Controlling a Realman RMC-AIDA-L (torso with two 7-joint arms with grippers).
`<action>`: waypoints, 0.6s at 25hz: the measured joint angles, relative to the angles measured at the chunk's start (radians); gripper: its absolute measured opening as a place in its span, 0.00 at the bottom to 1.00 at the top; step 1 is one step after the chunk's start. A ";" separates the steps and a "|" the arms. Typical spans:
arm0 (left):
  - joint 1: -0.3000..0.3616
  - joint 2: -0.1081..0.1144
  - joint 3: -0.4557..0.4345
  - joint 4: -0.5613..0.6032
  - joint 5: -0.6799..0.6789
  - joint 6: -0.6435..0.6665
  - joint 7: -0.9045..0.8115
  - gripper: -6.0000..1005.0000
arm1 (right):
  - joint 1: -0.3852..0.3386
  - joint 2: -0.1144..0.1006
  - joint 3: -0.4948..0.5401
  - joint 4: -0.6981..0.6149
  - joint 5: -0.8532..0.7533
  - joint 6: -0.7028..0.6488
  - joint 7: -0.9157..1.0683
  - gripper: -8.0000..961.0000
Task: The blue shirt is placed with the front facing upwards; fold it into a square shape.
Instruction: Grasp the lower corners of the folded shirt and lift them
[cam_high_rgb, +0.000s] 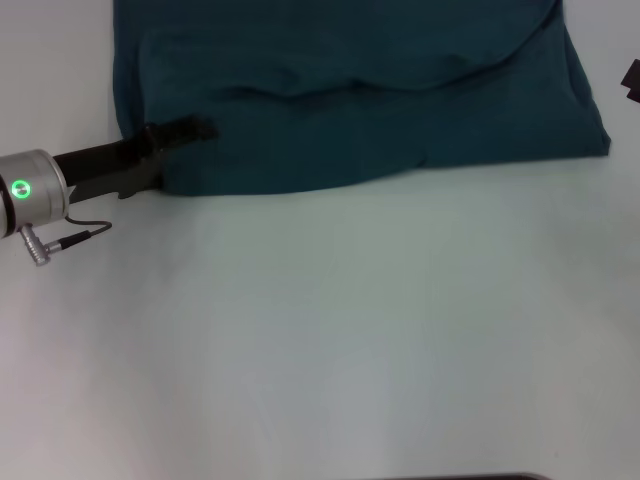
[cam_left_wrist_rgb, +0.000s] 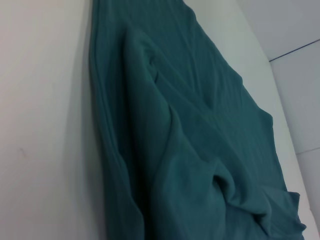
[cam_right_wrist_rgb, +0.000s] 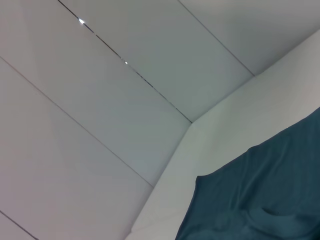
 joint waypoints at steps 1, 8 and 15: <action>-0.002 0.001 0.000 0.001 0.002 0.003 -0.009 0.88 | -0.001 0.000 0.002 0.000 0.000 -0.002 0.000 0.91; 0.022 -0.003 -0.008 -0.061 0.000 0.081 -0.029 0.80 | -0.010 -0.002 0.032 0.002 0.003 -0.023 0.000 0.90; 0.021 -0.001 -0.003 -0.060 0.008 0.081 -0.039 0.53 | -0.009 -0.005 0.041 0.013 0.002 -0.033 -0.001 0.89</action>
